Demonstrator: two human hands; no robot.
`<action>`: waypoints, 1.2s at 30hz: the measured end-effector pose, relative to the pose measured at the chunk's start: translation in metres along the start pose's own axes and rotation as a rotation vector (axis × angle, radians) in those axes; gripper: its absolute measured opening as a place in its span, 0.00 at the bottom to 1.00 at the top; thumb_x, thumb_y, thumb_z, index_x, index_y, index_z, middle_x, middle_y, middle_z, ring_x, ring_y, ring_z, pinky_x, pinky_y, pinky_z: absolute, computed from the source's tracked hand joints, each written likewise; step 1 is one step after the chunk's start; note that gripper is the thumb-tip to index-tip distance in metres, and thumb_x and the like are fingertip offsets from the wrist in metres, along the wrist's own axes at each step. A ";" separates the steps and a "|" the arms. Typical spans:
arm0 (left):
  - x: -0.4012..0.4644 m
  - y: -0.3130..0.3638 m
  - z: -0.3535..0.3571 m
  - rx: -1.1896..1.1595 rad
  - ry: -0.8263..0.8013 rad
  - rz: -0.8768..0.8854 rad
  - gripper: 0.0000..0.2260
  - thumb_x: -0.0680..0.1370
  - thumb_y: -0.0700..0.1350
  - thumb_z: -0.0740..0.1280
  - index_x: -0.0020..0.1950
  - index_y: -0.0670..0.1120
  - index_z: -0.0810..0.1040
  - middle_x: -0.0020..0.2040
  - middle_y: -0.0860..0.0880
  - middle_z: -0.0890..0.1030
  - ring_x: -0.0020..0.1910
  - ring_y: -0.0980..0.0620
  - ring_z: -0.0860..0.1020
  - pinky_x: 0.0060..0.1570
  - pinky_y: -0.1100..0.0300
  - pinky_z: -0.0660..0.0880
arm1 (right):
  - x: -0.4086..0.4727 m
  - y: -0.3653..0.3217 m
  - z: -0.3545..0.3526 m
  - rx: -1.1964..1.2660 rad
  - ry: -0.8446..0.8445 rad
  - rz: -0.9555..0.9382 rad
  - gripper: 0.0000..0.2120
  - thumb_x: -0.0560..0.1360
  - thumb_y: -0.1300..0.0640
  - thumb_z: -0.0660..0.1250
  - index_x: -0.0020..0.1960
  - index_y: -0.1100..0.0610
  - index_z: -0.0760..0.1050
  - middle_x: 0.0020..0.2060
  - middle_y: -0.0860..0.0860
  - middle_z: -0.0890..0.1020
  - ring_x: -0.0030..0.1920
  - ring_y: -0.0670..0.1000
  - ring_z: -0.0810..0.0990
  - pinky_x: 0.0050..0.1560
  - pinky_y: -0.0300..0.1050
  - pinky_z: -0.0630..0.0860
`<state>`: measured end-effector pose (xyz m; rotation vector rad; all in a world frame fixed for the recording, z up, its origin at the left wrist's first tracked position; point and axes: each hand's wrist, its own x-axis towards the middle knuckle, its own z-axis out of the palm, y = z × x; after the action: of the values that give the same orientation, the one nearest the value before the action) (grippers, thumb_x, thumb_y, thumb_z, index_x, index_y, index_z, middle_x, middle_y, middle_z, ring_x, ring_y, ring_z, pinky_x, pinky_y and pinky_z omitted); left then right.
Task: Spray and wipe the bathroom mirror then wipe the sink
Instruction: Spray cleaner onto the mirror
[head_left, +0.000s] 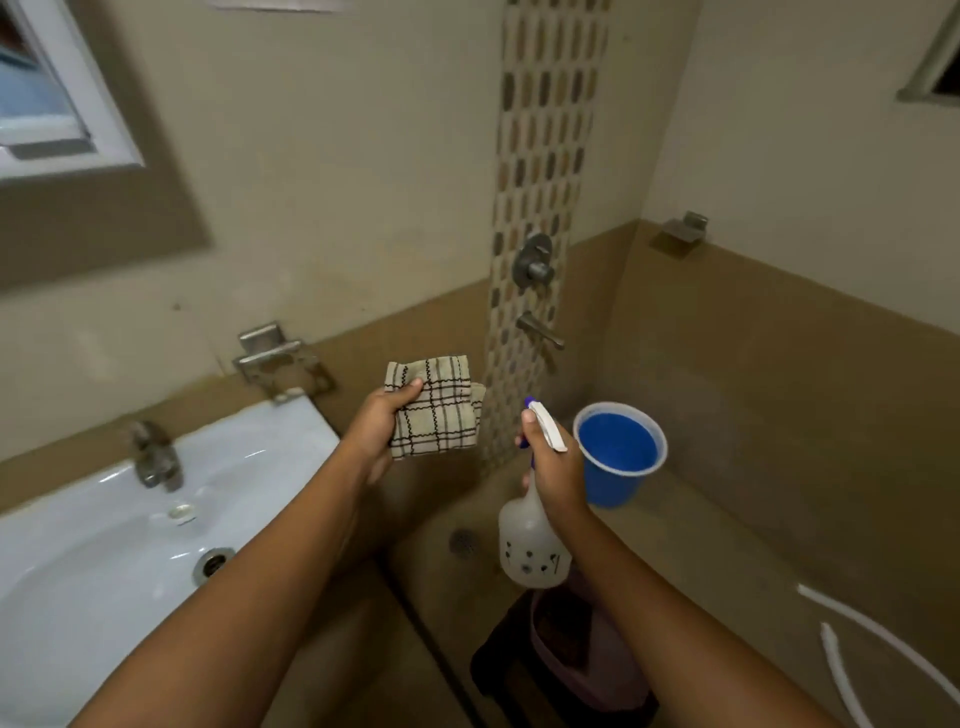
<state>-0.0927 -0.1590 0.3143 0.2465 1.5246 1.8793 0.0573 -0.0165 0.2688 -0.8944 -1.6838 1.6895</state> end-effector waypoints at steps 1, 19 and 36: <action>-0.006 0.008 -0.012 -0.009 0.022 0.022 0.10 0.82 0.45 0.62 0.55 0.42 0.81 0.47 0.43 0.86 0.44 0.47 0.86 0.42 0.53 0.83 | -0.003 -0.005 0.014 -0.008 -0.032 -0.001 0.17 0.77 0.41 0.65 0.42 0.55 0.80 0.33 0.49 0.80 0.26 0.46 0.74 0.30 0.45 0.71; -0.165 0.134 -0.227 -0.163 0.313 0.348 0.13 0.82 0.44 0.60 0.56 0.39 0.80 0.48 0.41 0.86 0.45 0.45 0.85 0.38 0.54 0.82 | -0.121 -0.090 0.255 -0.038 -0.459 -0.203 0.22 0.71 0.43 0.63 0.38 0.63 0.77 0.27 0.50 0.73 0.26 0.48 0.69 0.24 0.42 0.70; -0.250 0.295 -0.274 -0.092 0.350 0.724 0.14 0.82 0.43 0.58 0.62 0.40 0.79 0.58 0.39 0.83 0.58 0.42 0.81 0.54 0.50 0.80 | -0.196 -0.241 0.357 0.108 -0.668 -0.454 0.18 0.68 0.49 0.61 0.39 0.65 0.75 0.25 0.49 0.69 0.26 0.54 0.71 0.22 0.40 0.68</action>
<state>-0.1725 -0.5479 0.5731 0.4980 1.7112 2.6641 -0.1210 -0.3811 0.5119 0.1452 -1.9798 1.8243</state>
